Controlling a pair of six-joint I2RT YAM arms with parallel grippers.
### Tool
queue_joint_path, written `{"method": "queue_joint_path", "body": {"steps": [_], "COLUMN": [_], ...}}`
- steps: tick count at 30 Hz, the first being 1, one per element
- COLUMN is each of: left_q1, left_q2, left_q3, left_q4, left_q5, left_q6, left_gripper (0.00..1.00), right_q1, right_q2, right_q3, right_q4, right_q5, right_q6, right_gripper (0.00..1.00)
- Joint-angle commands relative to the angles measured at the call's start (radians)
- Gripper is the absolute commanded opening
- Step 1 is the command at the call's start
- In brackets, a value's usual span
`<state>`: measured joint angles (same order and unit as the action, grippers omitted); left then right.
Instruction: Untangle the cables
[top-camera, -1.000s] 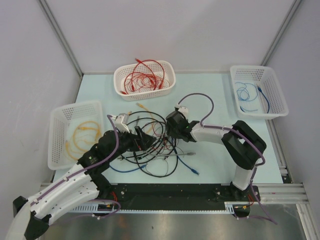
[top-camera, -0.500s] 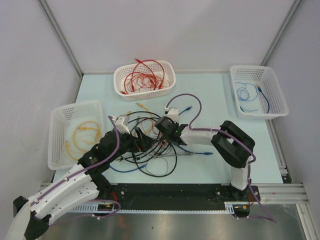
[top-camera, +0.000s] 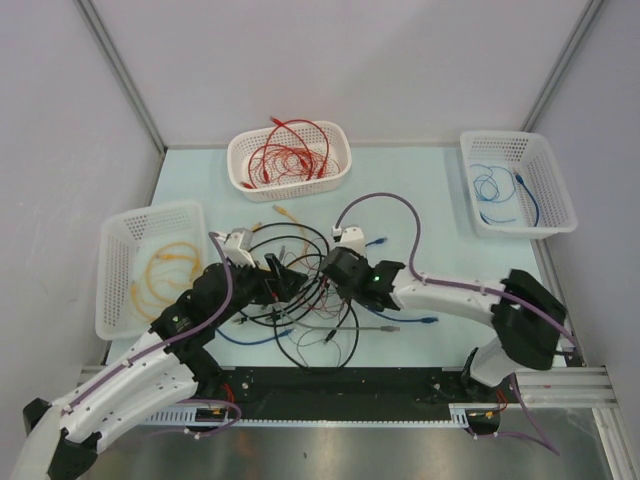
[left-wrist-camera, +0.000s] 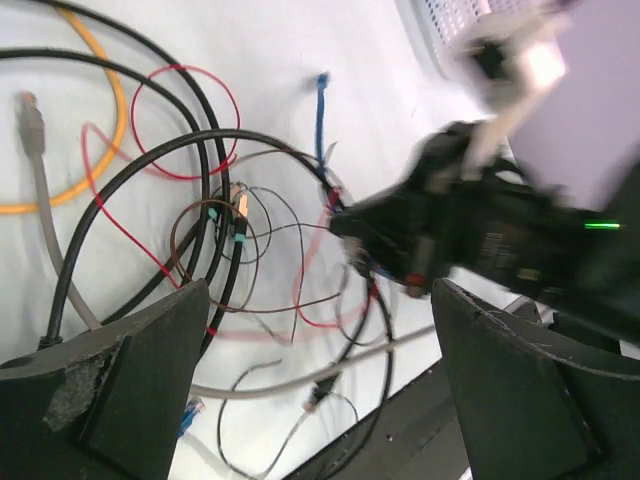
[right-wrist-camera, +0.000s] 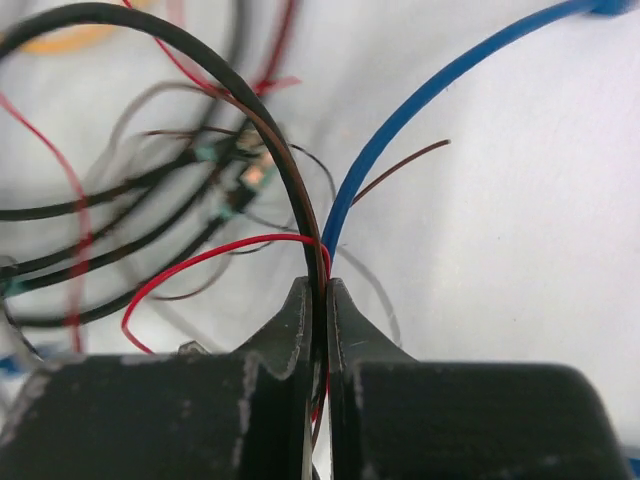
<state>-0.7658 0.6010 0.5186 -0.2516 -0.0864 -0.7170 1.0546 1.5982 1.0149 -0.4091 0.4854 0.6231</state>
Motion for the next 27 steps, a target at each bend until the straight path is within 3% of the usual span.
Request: {"method": "queue_joint_path", "body": {"steps": [1, 8, 16, 22, 27], "left_q1": [-0.004, -0.004, -0.004, -0.004, -0.004], "left_q2": [-0.026, -0.036, -0.066, -0.02, 0.109], "left_q3": [0.055, 0.081, 0.113, 0.132, 0.169], "left_q4": [0.048, 0.098, 0.179, 0.391, 0.459], "left_q5": [-0.036, -0.073, -0.102, 0.139, 0.341], "left_q6": [0.047, 0.086, 0.117, 0.201, 0.214], "left_gripper": [0.98, 0.98, 1.0, 1.0, 0.98], "right_q1": [0.018, 0.027, -0.018, -0.019, -0.018], "right_q2": [-0.184, -0.446, -0.563, -0.544, -0.529], "right_q3": [0.017, 0.017, 0.017, 0.017, 0.017], "right_q4": [-0.045, -0.005, 0.015, -0.01, 0.0], "right_q5": [-0.021, -0.086, -0.168, -0.171, -0.179], "right_q6": [-0.029, -0.092, -0.146, -0.132, -0.128], "right_gripper": [0.0, 0.0, 0.0, 0.0, 0.0]}}
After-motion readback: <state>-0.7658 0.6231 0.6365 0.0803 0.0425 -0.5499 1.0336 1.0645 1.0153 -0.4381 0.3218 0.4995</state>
